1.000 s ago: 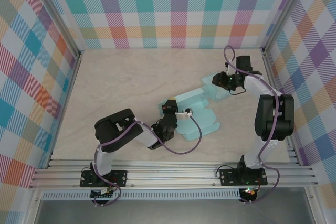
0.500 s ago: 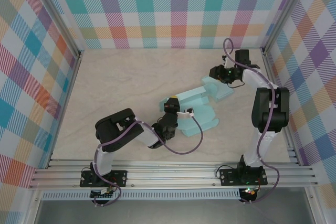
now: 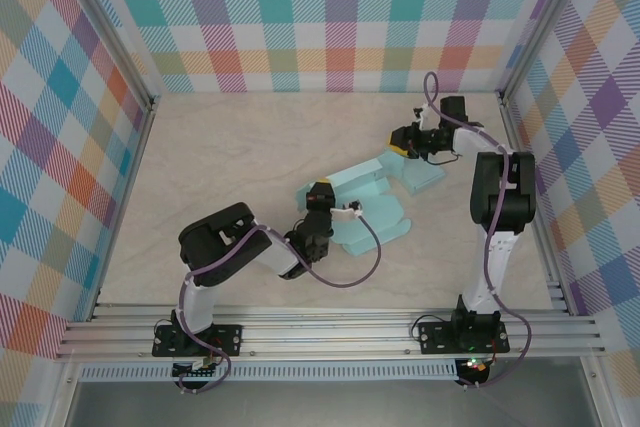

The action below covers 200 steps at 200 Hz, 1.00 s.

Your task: Fold the paper box

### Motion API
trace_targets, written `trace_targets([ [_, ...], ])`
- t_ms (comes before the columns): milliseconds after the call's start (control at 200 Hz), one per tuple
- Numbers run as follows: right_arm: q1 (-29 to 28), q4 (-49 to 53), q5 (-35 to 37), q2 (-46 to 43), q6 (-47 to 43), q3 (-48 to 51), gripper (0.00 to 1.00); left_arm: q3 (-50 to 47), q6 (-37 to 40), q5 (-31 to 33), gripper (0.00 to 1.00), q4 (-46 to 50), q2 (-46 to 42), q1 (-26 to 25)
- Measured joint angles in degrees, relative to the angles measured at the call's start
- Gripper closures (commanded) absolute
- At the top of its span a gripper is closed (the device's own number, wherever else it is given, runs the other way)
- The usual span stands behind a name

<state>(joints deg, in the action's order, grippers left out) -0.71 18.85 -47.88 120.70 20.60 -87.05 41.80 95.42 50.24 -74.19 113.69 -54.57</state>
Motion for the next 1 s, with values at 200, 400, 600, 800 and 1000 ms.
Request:
trace_targets([
  [200,-0.28,-2.64,-3.67,0.00,1.49,2.27,0.74,-0.42,0.00,0.00,1.00,0.04,-0.31,1.16],
  [400,-0.66,-4.42,-5.16,0.00,2.01,3.30,0.77,-0.42,0.02,0.02,1.00,-1.25,1.01,1.16],
  [600,-0.66,-6.25,-7.32,0.00,2.56,4.15,0.79,-0.39,0.04,0.09,1.00,-1.27,2.91,1.22],
  [800,-0.72,-8.04,-8.81,0.00,2.58,5.84,0.80,-0.39,0.04,0.46,1.00,-1.46,2.95,1.38],
  [1000,-0.63,-13.51,-10.75,-1.18,4.13,9.97,0.81,-0.39,0.07,1.25,1.00,-1.44,2.95,1.53],
])
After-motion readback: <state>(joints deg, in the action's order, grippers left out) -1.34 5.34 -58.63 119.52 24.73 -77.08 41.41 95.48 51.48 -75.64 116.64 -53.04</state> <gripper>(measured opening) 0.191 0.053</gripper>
